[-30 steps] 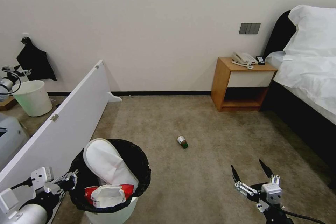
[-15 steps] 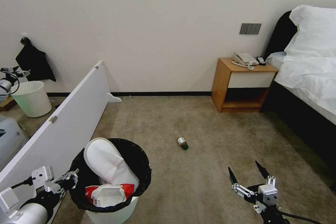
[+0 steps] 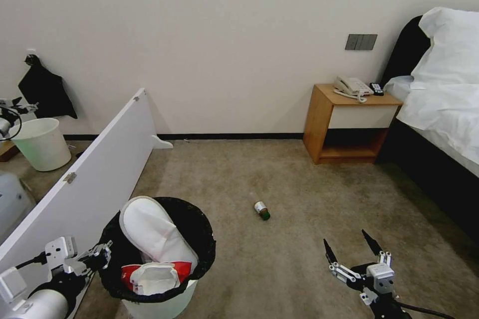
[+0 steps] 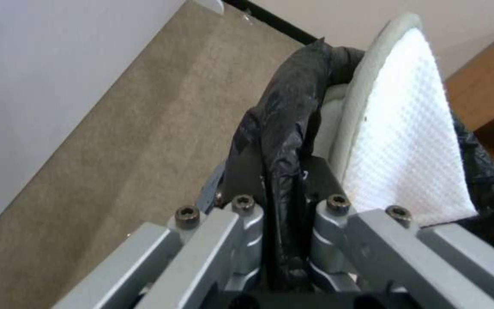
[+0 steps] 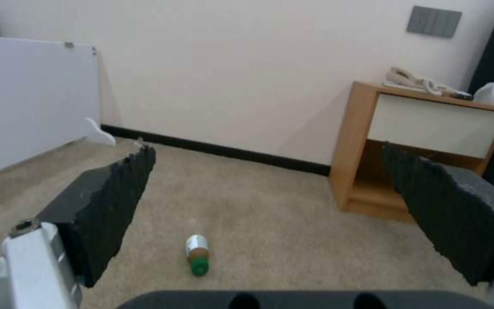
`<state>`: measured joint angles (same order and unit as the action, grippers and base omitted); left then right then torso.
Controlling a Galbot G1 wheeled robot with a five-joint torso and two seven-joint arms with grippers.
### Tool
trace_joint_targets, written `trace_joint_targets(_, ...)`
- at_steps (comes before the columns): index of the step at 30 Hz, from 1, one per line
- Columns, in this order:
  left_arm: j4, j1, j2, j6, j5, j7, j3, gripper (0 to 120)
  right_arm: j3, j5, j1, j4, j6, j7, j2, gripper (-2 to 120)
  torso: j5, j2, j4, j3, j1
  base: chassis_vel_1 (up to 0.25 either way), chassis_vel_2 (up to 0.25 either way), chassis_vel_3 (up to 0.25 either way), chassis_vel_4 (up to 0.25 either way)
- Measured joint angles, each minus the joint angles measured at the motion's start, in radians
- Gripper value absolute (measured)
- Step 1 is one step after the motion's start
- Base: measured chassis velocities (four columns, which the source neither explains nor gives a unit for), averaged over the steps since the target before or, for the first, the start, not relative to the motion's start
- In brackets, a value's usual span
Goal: Pick up the trash bin, then pick up the garbage from the floor and place it into the trash bin.
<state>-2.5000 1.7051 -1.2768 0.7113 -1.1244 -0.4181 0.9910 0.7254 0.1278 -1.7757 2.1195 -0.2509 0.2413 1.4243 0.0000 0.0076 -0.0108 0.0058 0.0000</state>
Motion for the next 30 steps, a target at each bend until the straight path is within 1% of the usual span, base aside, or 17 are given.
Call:
trace_joint_targets(8, 0.000, 0.001, -0.001, 0.000, 0.002, 0.000, -0.002, 5, 0.000, 0.000, 0.000, -0.001, -0.004, 0.003, 0.001, 100, -0.0001, 0.000, 0.0001, 0.000, 0.000, -0.098, 0.106, 0.101, -0.097)
trace_joint_targets(30, 0.000, -0.005, -0.001, -0.001, 0.003, 0.000, -0.004, 5, -0.006, -0.005, -0.002, -0.003, -0.009, 0.011, 0.006, 100, 0.0000, 0.000, 0.0002, 0.000, 0.000, -0.120, 0.127, 0.125, -0.127)
